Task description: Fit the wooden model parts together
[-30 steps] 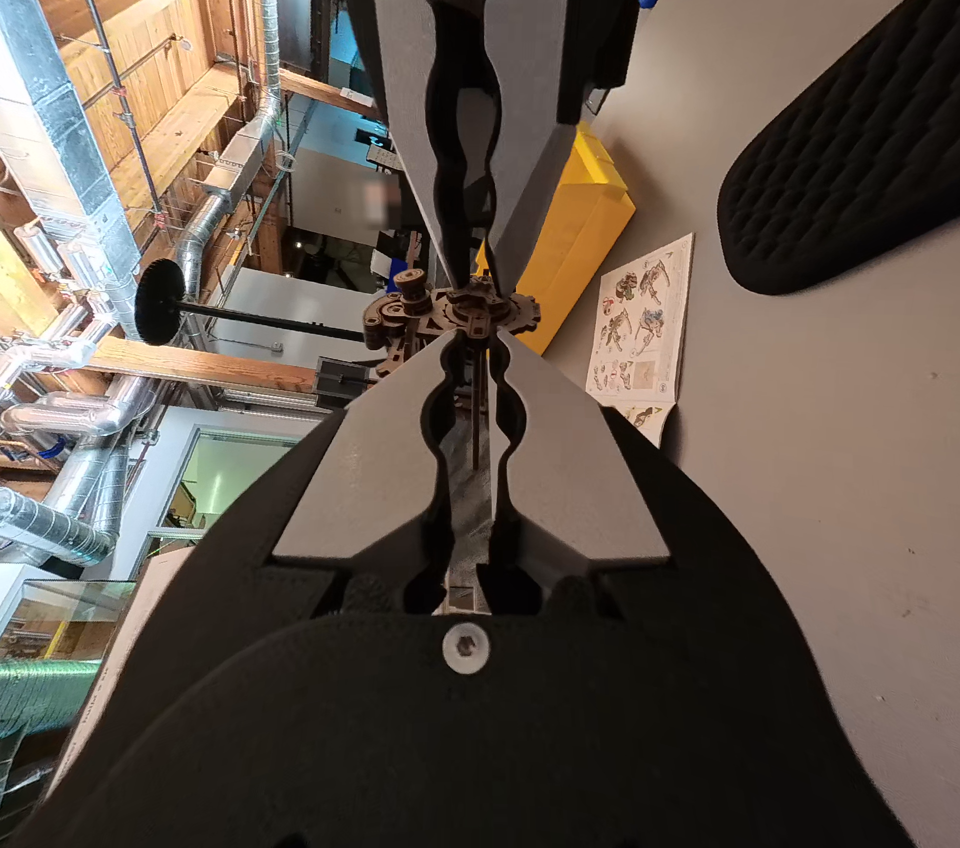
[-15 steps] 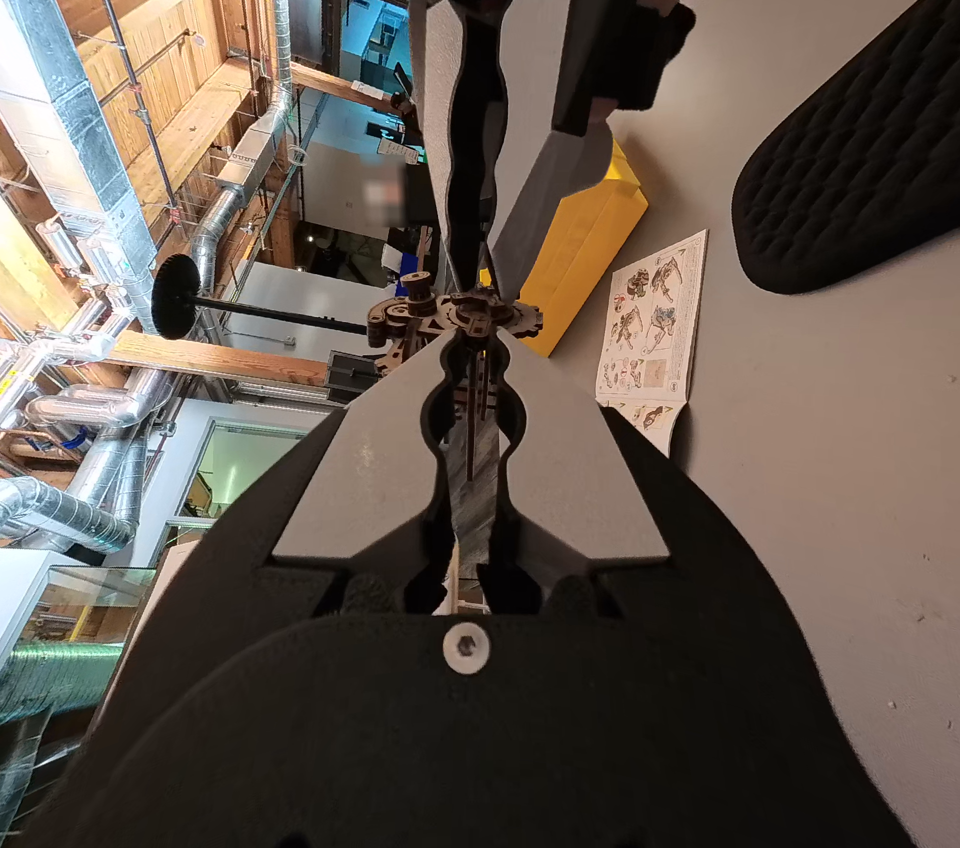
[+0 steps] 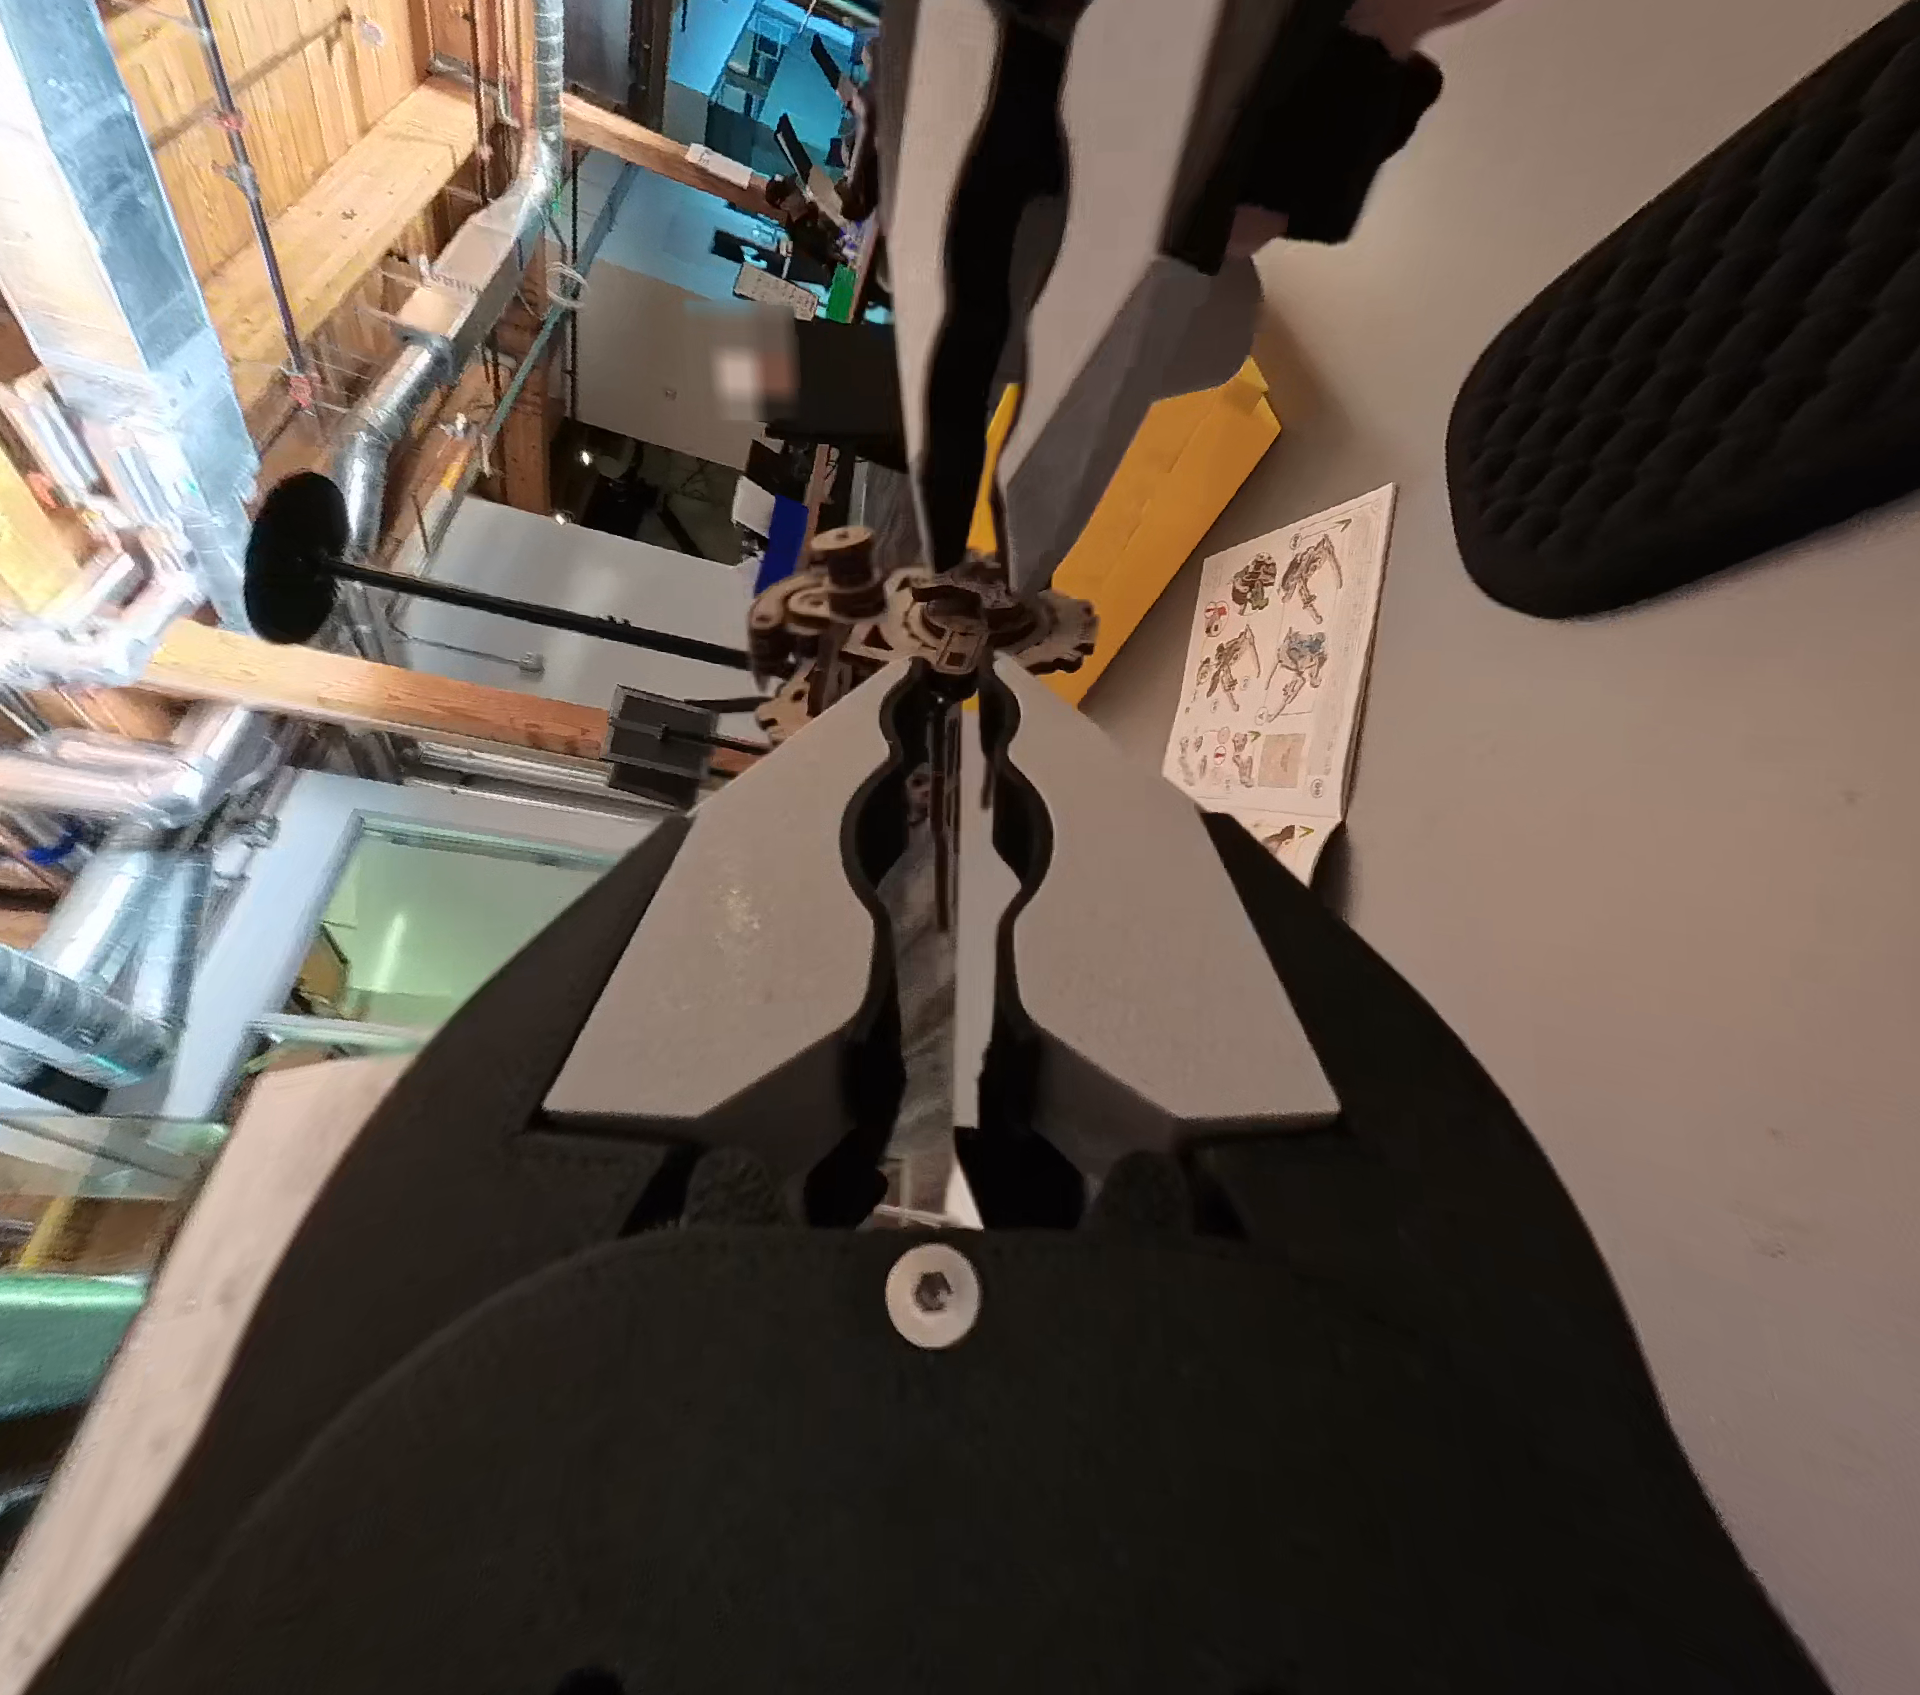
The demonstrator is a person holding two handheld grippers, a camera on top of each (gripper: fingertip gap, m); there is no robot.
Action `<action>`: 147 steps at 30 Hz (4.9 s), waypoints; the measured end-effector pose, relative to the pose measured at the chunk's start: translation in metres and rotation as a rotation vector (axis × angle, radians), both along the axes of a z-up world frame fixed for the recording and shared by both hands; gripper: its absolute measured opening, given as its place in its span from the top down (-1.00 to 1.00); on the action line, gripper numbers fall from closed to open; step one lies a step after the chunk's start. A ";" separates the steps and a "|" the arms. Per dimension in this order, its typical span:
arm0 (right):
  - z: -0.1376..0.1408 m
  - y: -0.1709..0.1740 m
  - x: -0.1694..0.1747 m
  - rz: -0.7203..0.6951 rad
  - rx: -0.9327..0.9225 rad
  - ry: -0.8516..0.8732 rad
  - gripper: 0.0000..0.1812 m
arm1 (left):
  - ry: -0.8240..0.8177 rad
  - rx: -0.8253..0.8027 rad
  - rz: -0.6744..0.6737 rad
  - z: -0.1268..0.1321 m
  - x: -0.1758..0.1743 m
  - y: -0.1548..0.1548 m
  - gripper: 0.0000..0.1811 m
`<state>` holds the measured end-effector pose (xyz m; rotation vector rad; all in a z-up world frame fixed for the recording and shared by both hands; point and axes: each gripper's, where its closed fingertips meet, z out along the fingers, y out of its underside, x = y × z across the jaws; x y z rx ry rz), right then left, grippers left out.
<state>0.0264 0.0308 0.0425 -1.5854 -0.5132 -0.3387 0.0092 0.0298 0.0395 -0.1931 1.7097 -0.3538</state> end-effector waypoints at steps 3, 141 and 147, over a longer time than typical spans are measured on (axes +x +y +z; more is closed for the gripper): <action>0.005 0.000 0.001 -0.104 0.047 -0.198 0.86 | 0.033 -0.182 0.008 0.007 0.002 0.005 0.90; 0.031 0.014 0.009 -0.079 0.309 0.209 0.68 | 0.028 -1.126 -0.009 0.038 0.022 0.022 1.00; 0.030 0.016 0.017 -0.094 0.291 0.243 0.80 | -0.052 -1.019 0.038 0.038 0.024 0.015 1.00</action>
